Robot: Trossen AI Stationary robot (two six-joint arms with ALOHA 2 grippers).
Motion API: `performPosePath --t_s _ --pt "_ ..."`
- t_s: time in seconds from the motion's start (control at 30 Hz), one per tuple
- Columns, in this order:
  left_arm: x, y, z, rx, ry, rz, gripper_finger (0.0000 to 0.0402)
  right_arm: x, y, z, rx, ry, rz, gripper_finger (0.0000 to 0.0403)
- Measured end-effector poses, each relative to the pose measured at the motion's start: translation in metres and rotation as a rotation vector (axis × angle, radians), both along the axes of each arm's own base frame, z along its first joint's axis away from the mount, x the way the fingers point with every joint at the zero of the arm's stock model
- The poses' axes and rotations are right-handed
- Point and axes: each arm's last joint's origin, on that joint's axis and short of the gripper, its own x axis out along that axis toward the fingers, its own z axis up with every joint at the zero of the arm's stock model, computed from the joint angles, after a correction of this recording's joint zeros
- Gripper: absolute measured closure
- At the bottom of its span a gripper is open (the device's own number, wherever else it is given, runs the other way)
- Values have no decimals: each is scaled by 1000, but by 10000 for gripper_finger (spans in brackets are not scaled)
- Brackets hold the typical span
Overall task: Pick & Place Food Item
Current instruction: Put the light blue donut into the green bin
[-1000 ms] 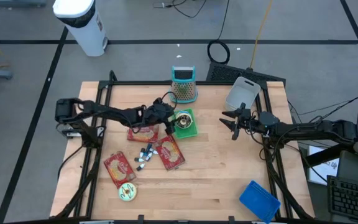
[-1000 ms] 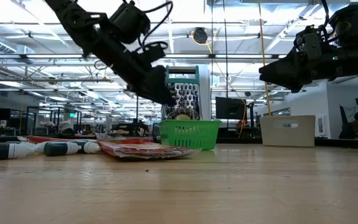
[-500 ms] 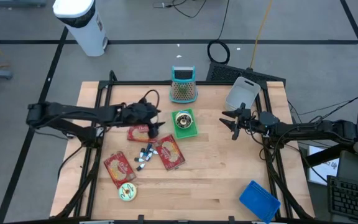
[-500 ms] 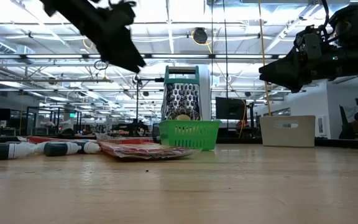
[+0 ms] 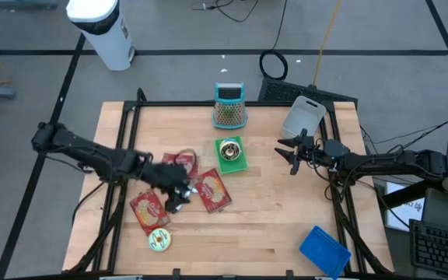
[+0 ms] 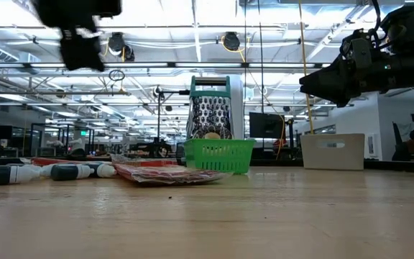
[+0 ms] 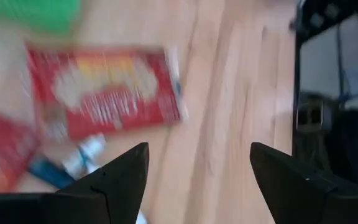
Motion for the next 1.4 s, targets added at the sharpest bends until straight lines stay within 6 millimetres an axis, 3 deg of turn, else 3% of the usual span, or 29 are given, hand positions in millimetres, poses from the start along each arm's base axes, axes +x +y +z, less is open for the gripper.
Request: performPosePath --t_s 0.43,0.63,0.83,0.97,1.13,1.4 --pt "-36 -82 -23 -406 408 349 119 0 0 0 3 -5 0 232" --pt "-73 -122 -32 -469 458 530 119 0 0 3 43 -45 1 232" --pt "-100 -153 -56 -484 543 697 119 -1 0 12 24 -137 4 232" --pt "-105 -165 -78 -432 579 775 119 -1 0 13 52 -158 7 232" --pt "-98 -167 -99 -362 568 837 119 -1 0 13 70 -158 9 232" --pt "-89 -165 -108 -345 553 883 119 -1 0 12 70 -158 11 232"
